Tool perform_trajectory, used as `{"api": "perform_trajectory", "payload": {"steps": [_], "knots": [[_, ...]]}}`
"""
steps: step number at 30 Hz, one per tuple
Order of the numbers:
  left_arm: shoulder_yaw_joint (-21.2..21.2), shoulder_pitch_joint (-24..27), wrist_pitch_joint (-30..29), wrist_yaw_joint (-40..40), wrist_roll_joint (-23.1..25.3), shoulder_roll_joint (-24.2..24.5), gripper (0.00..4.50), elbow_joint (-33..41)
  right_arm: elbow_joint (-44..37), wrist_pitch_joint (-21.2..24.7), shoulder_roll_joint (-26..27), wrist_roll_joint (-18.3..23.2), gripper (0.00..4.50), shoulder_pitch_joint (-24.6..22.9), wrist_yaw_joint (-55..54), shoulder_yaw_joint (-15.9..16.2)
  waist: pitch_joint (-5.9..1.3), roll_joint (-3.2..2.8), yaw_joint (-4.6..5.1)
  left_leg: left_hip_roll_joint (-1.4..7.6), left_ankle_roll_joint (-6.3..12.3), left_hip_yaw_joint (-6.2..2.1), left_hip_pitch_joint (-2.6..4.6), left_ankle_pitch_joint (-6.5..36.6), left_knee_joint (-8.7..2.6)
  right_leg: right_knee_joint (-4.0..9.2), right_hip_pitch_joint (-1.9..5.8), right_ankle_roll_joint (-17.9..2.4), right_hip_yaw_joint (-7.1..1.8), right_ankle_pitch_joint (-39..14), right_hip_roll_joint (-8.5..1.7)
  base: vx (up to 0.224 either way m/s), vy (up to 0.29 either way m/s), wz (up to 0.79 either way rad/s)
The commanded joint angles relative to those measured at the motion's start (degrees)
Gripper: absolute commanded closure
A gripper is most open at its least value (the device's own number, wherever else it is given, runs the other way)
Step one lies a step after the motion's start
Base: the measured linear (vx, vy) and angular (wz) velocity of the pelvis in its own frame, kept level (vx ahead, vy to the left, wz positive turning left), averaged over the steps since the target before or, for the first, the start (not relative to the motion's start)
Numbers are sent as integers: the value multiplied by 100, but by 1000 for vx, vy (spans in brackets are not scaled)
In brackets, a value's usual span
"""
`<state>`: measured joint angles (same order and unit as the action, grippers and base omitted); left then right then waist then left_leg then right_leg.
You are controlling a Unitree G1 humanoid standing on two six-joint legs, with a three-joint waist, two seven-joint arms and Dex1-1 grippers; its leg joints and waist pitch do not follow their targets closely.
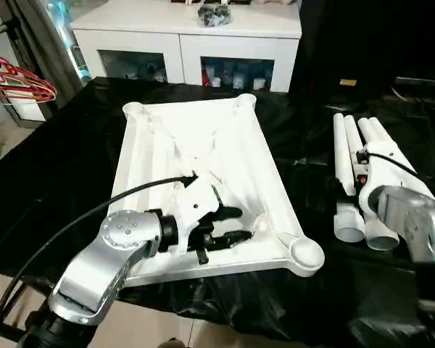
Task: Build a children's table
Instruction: Pick table leg
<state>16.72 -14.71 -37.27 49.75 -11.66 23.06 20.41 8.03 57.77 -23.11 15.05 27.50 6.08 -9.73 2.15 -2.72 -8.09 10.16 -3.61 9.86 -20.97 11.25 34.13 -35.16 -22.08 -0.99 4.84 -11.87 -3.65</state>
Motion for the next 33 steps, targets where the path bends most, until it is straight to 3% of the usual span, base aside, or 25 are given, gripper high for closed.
{"api": "perform_trajectory", "payload": {"steps": [1, 6, 9, 10, 14, 24, 30, 33], "knots": [[51, 11, -51, 27, -46, 86, 231, 143, 122, 168, 28, 4, 0, 141, 36, -51, -319, 102, 9, 263, 55, -97, 31, 332, -371, 376, 259, -798, -347, -794, -471, 0, 0, 0], [81, 12, -57, 16, -65, 133, 231, 152, 369, 489, 32, -29, 0, 264, 12, 44, -323, 114, 5, 259, 53, -91, 31, 282, -364, 358, 268, -857, -348, -675, -470, 0, 0, 0], [84, -8, -89, 10, -89, 152, 231, 179, 530, 567, 62, -23, 0, 363, -30, -23, -317, 118, 8, 256, 29, -88, 30, 325, -366, 366, 271, -858, -349, -763, -474, 0, 0, 0], [85, -4, -90, 10, -103, 164, 231, 184, 594, 607, 72, -35, 0, 409, -49, -38, -315, 143, 8, 256, 27, -88, 28, 330, -370, 369, 275, -850, -346, -782, -473, 0, 0, 0], [93, -11, -106, 27, -127, 196, 231, 201, 825, 708, 108, 19, 0, 557, -51, -154, -320, 133, 5, 265, -8, -93, 35, 329, -371, 358, 269, -841, -347, -781, -477, 0, 0, 0], [153, -104, -136, 57, -174, 305, 227, 174, 1246, 947, 105, 72, 79, 810, -23, -315, -326, 131, -8, 257, -32, -89, 38, 256, -360, 325, 276, -916, -343, -559, -471, 0, 0, 0], [223, -169, -69, 17, -91, 320, 227, 65, 1358, 1031, 141, 69, 150, 804, 44, -336, -321, 134, -10, 256, -38, -87, 38, 290, -360, 335, 279, -908, -345, -618, -473, 0, 0, 0], [268, -187, -63, 11, -123, 341, 227, 46, 1408, 1048, 149, 50, 160, 798, 50, -324, -327, 130, -14, 258, -54, -90, 36, 270, -359, 325, 281, -919, -342, -581, -476, 0, 0, 0]]}}
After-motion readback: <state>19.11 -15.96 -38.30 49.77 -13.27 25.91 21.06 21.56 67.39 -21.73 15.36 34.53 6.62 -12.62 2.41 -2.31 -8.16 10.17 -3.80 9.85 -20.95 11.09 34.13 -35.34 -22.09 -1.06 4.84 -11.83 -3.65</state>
